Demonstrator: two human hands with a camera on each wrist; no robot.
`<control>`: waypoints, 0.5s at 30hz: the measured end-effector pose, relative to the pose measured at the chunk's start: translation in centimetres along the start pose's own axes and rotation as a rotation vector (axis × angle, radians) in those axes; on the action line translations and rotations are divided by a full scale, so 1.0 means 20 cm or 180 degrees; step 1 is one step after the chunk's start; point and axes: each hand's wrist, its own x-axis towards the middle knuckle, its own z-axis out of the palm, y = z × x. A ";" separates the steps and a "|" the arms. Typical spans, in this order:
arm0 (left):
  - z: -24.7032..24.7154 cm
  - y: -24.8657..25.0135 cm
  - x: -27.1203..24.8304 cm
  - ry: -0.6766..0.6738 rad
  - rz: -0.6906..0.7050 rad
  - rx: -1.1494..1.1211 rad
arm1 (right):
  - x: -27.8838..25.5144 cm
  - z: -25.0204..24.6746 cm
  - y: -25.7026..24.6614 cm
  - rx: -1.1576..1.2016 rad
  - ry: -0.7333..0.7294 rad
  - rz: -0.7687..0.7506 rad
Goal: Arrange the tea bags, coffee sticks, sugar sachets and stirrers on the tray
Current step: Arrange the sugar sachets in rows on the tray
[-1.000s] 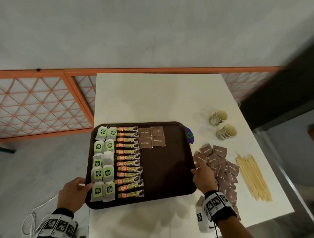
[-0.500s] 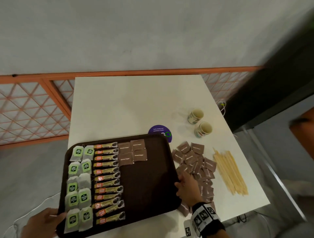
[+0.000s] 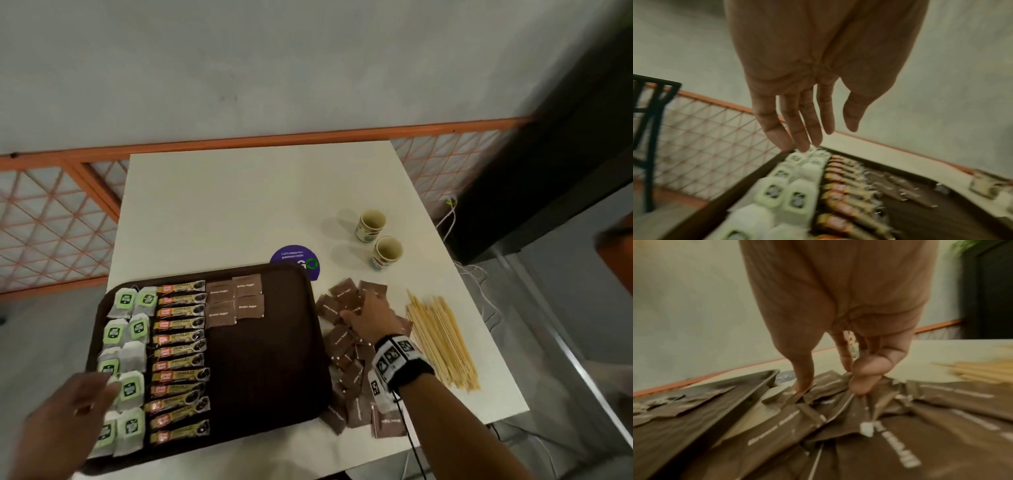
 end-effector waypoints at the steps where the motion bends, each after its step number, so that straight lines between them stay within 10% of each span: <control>1: -0.05 0.47 -0.20 -0.0206 0.0152 -0.0052 | 0.01 0.01 -0.03 -0.0064 -0.0007 0.0005; 6: 0.14 0.86 -0.44 -0.1023 0.0374 -0.0172 | 0.06 -0.01 -0.03 0.0090 0.0108 -0.0097; 15: 0.59 1.33 -0.27 -0.1285 0.1471 0.0453 | 0.26 -0.24 0.06 0.0332 -0.0032 -0.0087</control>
